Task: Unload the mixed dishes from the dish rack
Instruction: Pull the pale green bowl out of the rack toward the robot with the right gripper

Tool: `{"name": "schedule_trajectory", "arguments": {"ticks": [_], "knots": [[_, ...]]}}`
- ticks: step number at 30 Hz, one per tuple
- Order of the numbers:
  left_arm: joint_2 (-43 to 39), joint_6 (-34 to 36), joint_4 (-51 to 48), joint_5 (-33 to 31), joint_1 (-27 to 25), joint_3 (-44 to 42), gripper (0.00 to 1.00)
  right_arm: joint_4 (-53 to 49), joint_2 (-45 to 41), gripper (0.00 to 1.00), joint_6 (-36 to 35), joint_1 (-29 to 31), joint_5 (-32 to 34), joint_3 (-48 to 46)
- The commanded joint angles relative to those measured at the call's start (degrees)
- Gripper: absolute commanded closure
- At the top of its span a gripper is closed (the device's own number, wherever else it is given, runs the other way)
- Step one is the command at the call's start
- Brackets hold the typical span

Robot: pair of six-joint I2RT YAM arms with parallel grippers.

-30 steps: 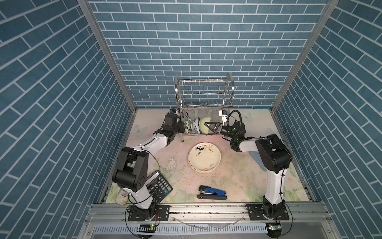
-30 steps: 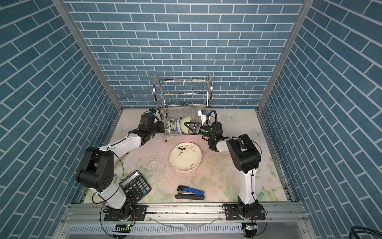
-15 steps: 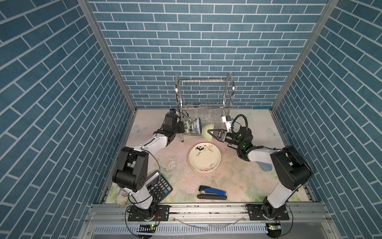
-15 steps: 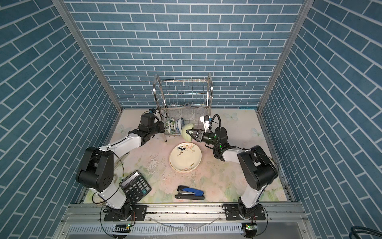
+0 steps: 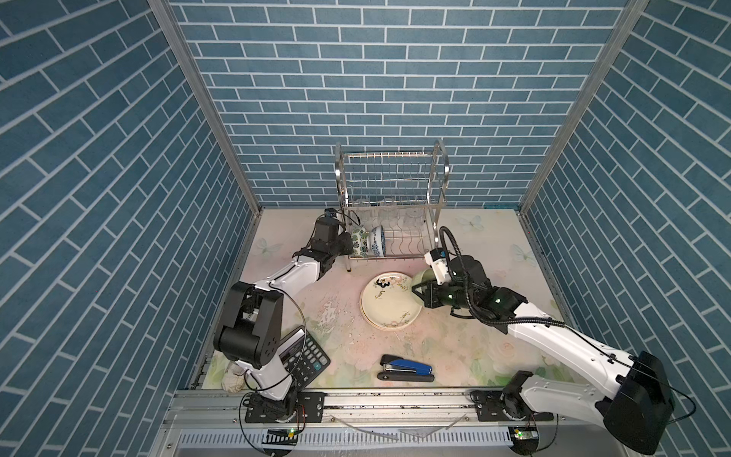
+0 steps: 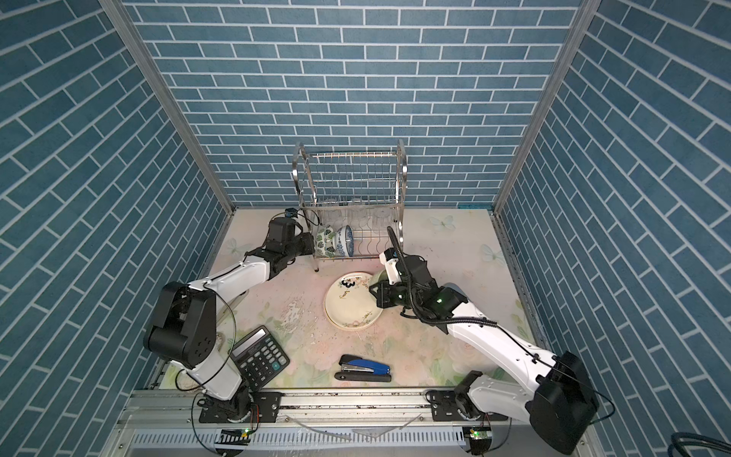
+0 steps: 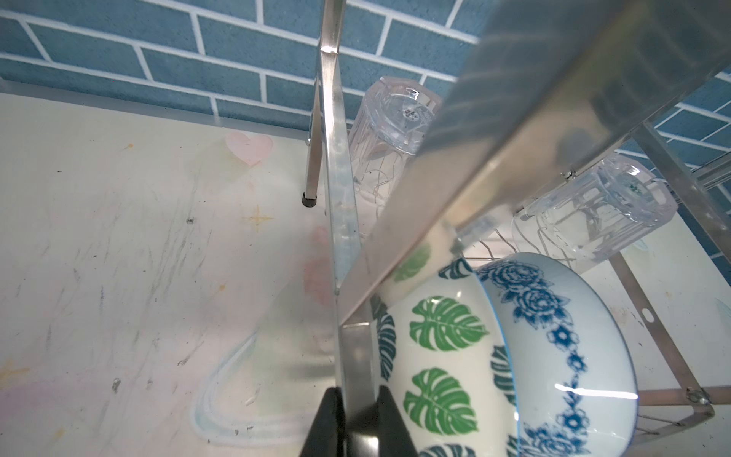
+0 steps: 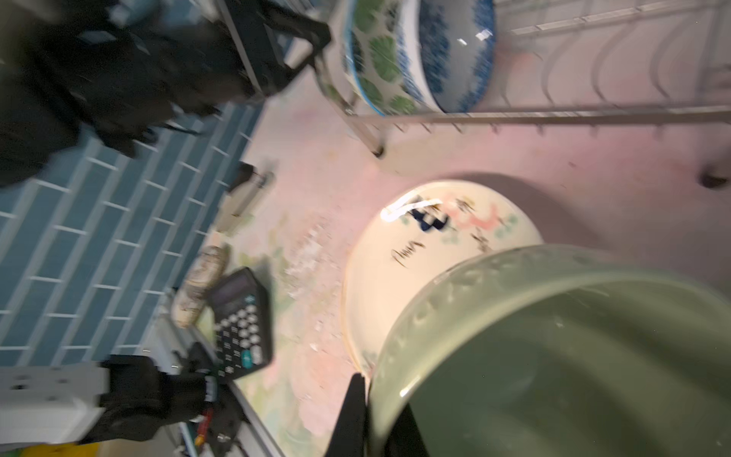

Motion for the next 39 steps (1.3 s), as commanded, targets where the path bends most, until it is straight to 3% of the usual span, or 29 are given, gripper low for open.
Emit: {"name": "schedule_trajectory", "arguments": {"ticks": [1, 7, 13, 26, 39], "knots": [[-2.96, 0.65, -0.49, 1.76, 0.21, -0.93, 0.97, -16.85, 0.04, 1.0, -5.28, 0.93, 12.62, 6.1], [-3.22, 0.56, -0.39, 2.11, 0.18, -0.8, 0.96, -26.69, 7.72, 1.0, -8.64, 1.15, 18.74, 12.12], [-2.81, 0.47, -0.67, 2.11, 0.23, -0.58, 0.96, -29.28, 15.96, 1.0, -12.04, 1.19, 18.95, 15.76], [-2.36, -0.24, -0.49, 2.93, 0.18, -0.15, 0.96, -26.08, 26.83, 1.0, -15.42, 0.71, 18.6, 18.6], [-0.99, -0.68, -0.45, 3.07, 0.18, -0.14, 0.96, -21.71, 30.57, 1.0, -15.42, -1.36, 19.18, 17.66]]}}
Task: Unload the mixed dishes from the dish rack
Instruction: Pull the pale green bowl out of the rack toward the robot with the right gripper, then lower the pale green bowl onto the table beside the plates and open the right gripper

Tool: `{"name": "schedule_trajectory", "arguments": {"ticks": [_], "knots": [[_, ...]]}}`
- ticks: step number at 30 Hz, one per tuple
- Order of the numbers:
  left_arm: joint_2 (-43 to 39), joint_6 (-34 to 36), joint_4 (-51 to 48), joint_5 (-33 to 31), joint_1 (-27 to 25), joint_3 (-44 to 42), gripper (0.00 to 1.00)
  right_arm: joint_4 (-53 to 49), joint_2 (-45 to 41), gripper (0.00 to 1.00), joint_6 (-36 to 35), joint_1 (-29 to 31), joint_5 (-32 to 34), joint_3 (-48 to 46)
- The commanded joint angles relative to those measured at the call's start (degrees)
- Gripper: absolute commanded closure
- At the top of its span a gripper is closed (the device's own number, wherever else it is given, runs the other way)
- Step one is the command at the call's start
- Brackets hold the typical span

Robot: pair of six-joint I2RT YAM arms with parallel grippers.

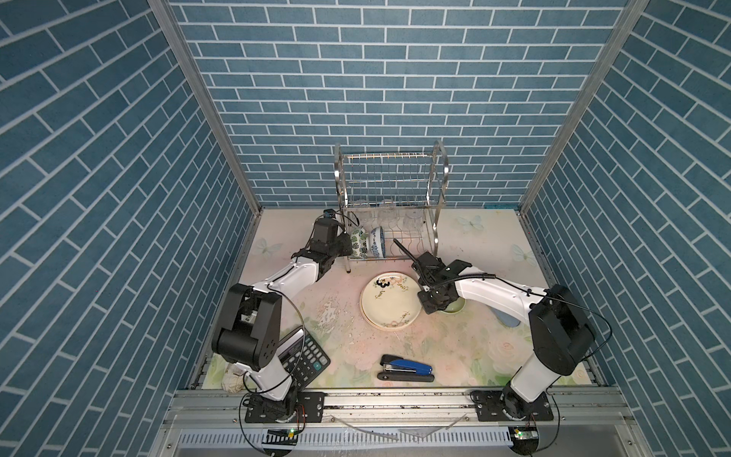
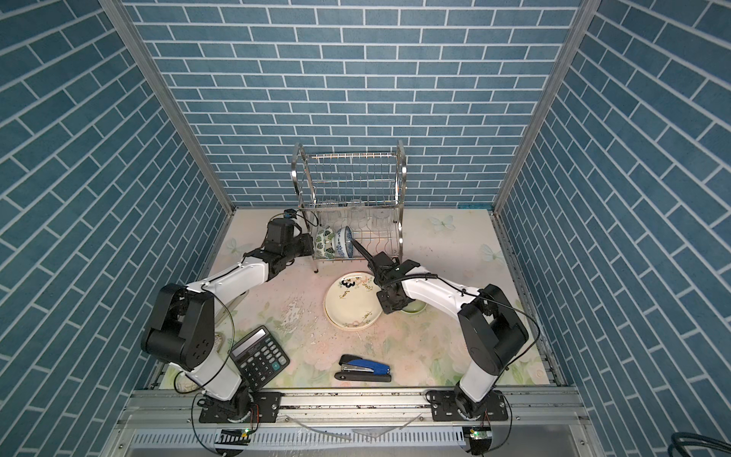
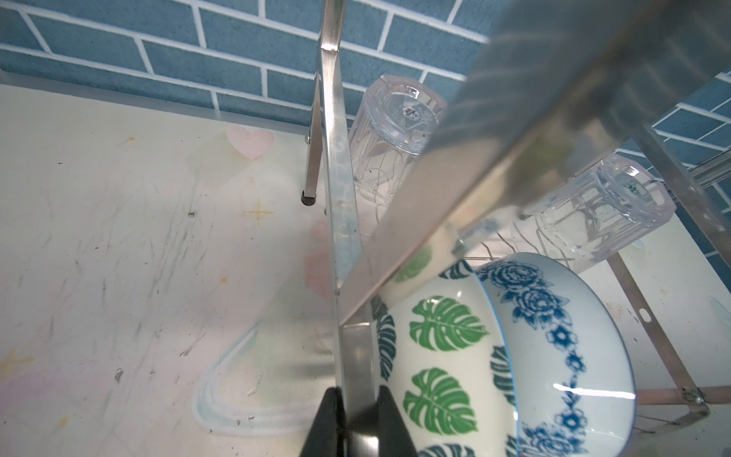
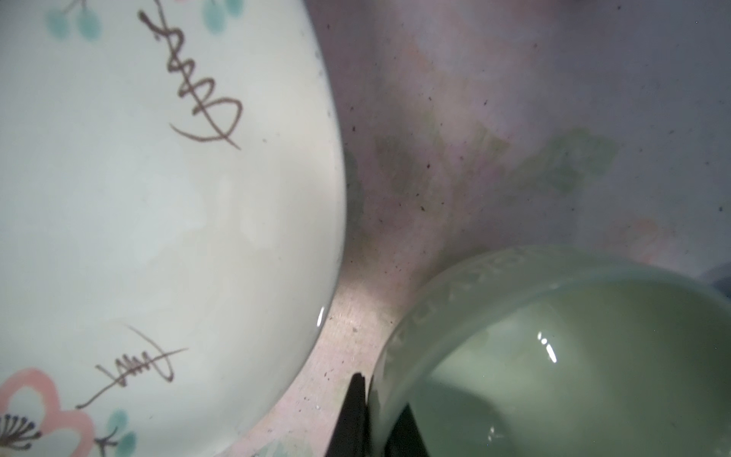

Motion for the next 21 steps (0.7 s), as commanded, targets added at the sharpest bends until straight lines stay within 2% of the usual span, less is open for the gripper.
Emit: {"name": "schedule_trajectory", "arguments": {"ticks": [1, 10, 13, 19, 21], "knots": [[-0.24, -0.27, -0.16, 2.55, 0.03, 0.49, 0.96, 1.21, 0.99, 1.0, -1.5, -0.66, 2.45, 1.9], [0.2, -0.8, 0.1, 3.06, 0.03, 0.58, 0.96, 3.8, 1.6, 0.99, -0.93, -1.78, 1.55, 0.17], [0.07, -0.6, -0.16, 3.11, 0.03, 0.59, 0.96, 4.07, 2.1, 0.88, -0.71, -1.88, 1.71, 0.03], [0.12, -0.52, -0.24, 2.84, 0.03, 0.32, 0.96, 4.57, 2.6, 0.8, -0.47, -1.98, 1.74, -0.62], [0.15, -0.62, -0.25, 2.75, 0.03, 0.4, 0.96, 4.65, 2.43, 0.74, -0.27, -2.06, 1.78, -0.92]]}}
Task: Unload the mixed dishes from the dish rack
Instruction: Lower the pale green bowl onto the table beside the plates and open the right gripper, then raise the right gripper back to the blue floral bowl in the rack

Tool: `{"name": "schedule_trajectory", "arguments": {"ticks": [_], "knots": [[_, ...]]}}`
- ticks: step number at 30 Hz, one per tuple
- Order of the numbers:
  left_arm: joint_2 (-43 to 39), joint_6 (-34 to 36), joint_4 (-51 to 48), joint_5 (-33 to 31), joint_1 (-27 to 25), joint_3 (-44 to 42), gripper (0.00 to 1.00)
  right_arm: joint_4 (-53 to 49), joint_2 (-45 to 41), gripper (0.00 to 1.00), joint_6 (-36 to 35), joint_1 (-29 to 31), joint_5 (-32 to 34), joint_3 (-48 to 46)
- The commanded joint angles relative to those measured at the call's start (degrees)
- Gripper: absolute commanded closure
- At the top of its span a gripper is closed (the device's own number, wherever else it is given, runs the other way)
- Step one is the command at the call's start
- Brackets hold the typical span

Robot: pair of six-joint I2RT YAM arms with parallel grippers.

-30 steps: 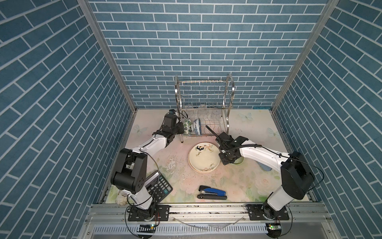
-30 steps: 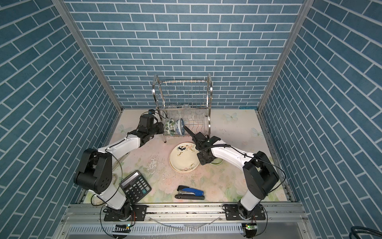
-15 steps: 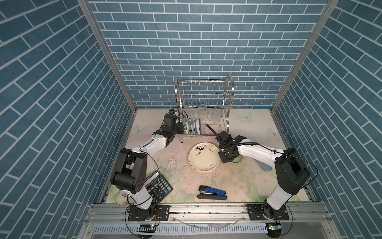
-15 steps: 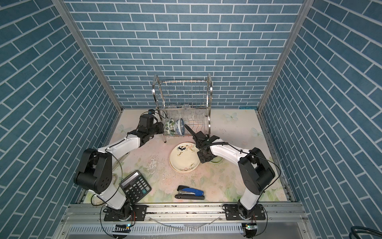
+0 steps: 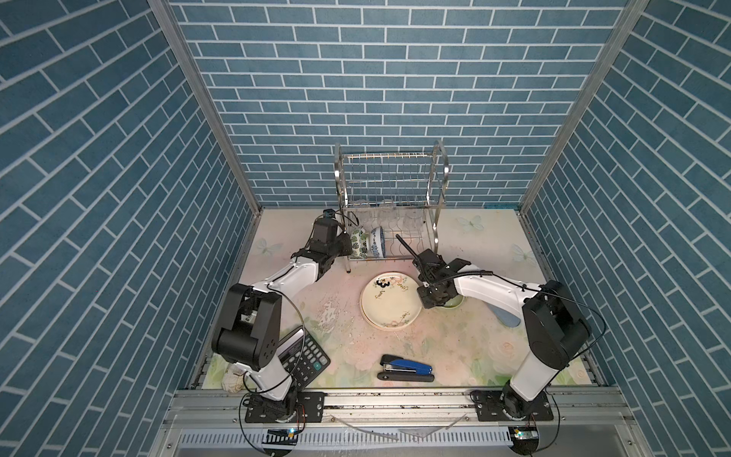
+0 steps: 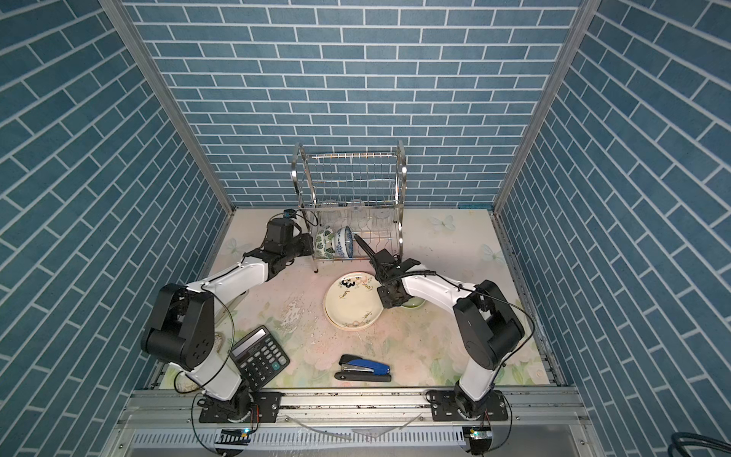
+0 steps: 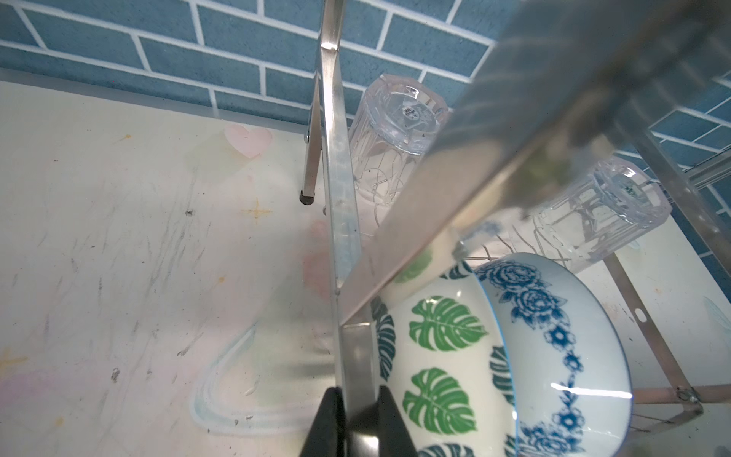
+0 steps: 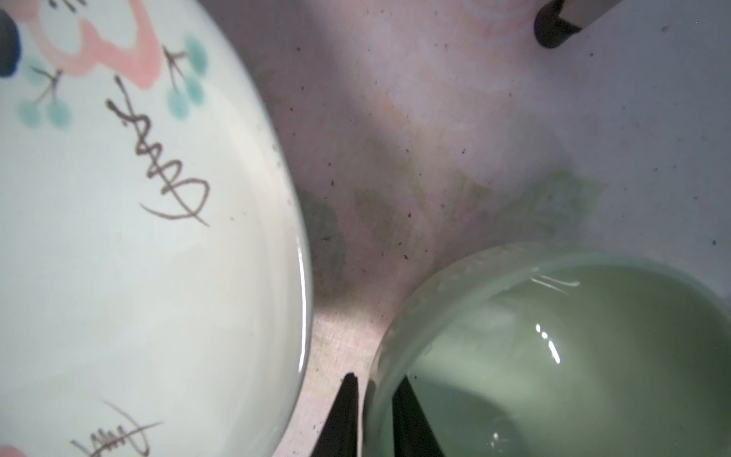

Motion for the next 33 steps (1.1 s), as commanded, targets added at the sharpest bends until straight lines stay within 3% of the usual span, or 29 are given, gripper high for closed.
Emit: {"name": "schedule_trajectory", "arguments": {"ticks": [1, 6, 14, 21, 28, 33], "knots": [[0.21, -0.23, -0.27, 2.18, -0.12, 0.41, 0.96, 0.04, 0.28, 0.7, -0.05, -0.28, 1.44, -0.96], [0.36, -0.21, -0.45, 2.36, -0.12, 0.67, 0.97, -0.07, -2.79, 0.57, 1.09, -0.31, 0.64, -1.86], [0.09, -0.05, -0.62, 2.27, -0.12, 0.67, 0.96, 2.74, -13.65, 0.54, 2.41, -0.39, -4.46, -2.3], [-0.23, -0.12, -0.8, 2.62, -0.12, 0.58, 0.97, 28.48, -17.63, 0.55, 3.02, -2.01, -15.04, -7.97], [-1.33, -0.59, -0.45, 2.61, -0.12, -0.03, 0.97, 55.62, -11.25, 0.54, 5.03, -2.41, -19.9, -12.01], [-1.42, -1.15, -0.28, 3.13, -0.12, 0.27, 0.97, 66.59, -4.2, 0.53, 5.95, -2.63, -21.57, -10.78]]}}
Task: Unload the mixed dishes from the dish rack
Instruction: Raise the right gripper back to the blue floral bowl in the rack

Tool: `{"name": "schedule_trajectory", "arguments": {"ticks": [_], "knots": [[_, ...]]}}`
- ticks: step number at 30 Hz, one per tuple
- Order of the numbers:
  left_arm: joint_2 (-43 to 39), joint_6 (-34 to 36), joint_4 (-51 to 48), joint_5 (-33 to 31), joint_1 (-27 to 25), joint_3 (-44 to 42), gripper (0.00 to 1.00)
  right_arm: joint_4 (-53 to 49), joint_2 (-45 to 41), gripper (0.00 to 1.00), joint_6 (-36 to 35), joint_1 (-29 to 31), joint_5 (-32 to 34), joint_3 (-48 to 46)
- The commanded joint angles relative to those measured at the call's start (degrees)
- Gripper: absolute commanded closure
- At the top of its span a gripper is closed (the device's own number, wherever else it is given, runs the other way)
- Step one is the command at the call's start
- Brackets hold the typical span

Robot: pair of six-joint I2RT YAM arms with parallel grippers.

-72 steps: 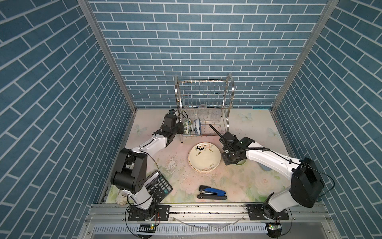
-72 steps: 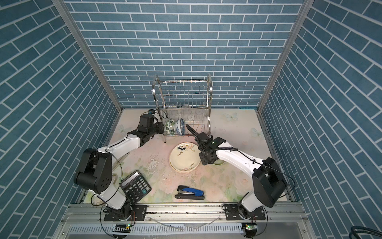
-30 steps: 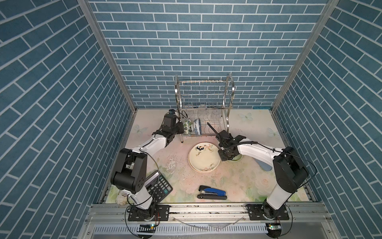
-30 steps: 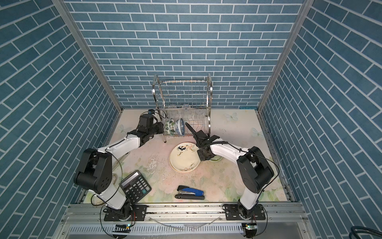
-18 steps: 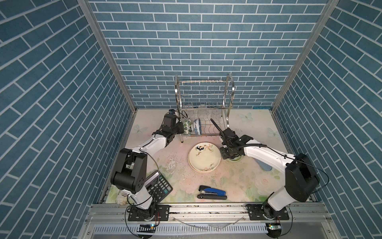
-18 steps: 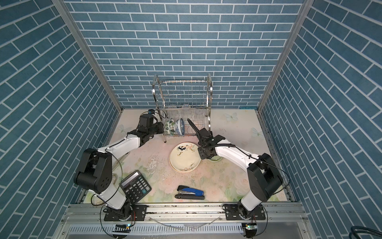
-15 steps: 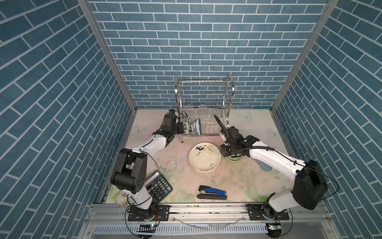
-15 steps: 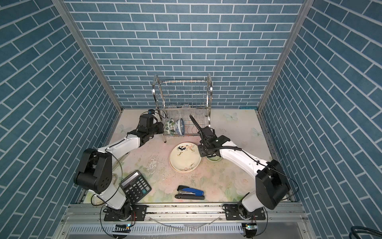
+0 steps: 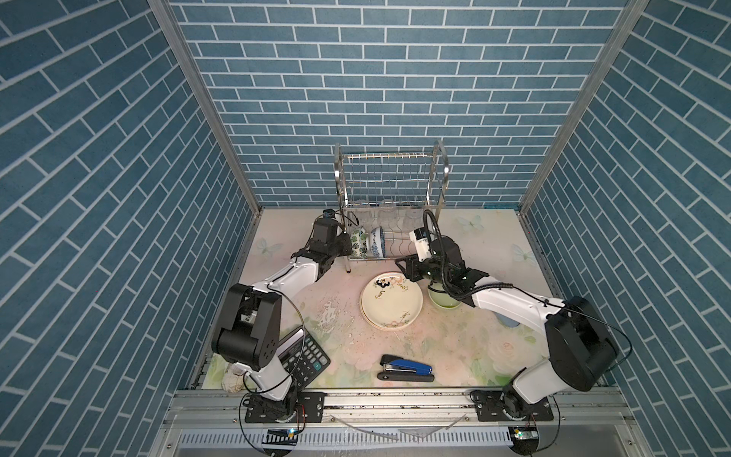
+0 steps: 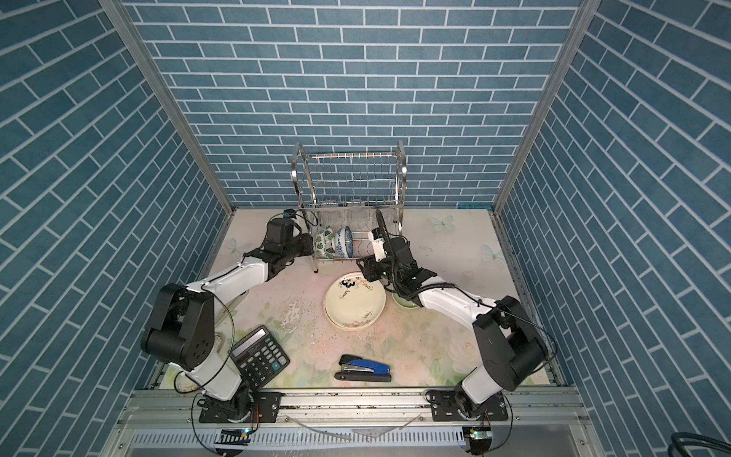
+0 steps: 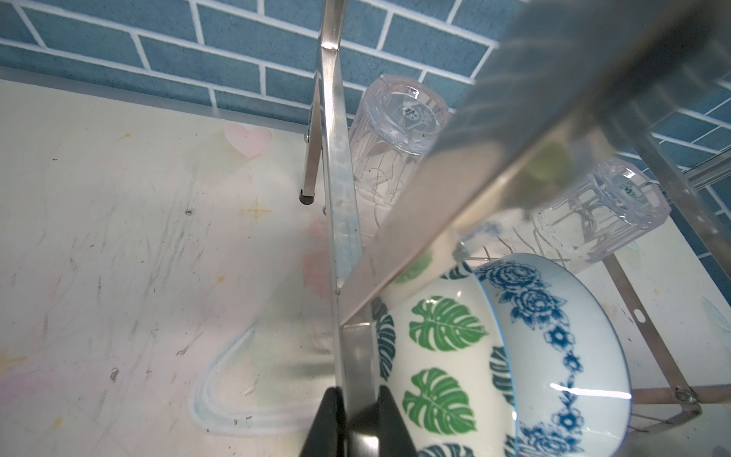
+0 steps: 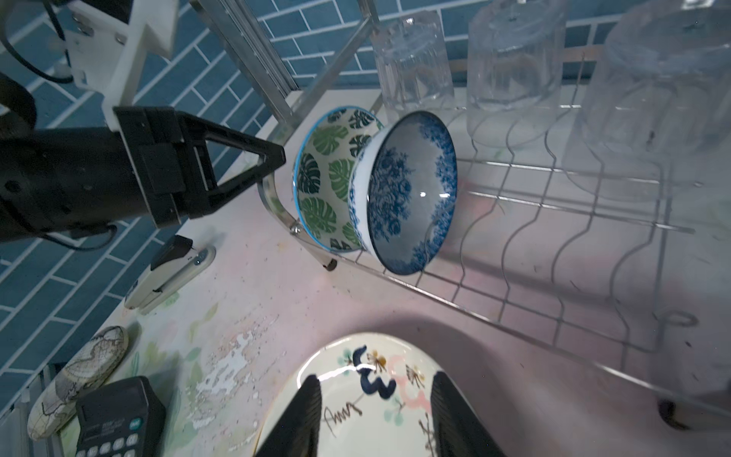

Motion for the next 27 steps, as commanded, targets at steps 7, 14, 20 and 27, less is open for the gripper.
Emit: {"name": "schedule_trajectory", "arguments": {"ticks": [7, 14, 20, 27], "knots": [[-1.01, -1.64, 0.25, 3.29, -0.17, 0.23, 0.97, 22.27, 11.99, 0.52, 3.77, -0.71, -1.92, 3.96], [-0.56, -1.46, -0.87, 3.21, -0.17, 0.98, 0.97, 27.74, 19.36, 0.52, 5.95, -1.68, -4.94, 9.54], [-0.64, -1.3, -1.49, 3.04, -0.17, 1.24, 0.97, 27.64, 23.66, 0.52, 6.92, -2.13, -7.49, 14.89], [-0.51, -0.5, -2.8, 2.87, -0.17, 1.87, 0.97, 26.25, 27.99, 0.55, 8.76, -2.39, -7.81, 20.24]]}}
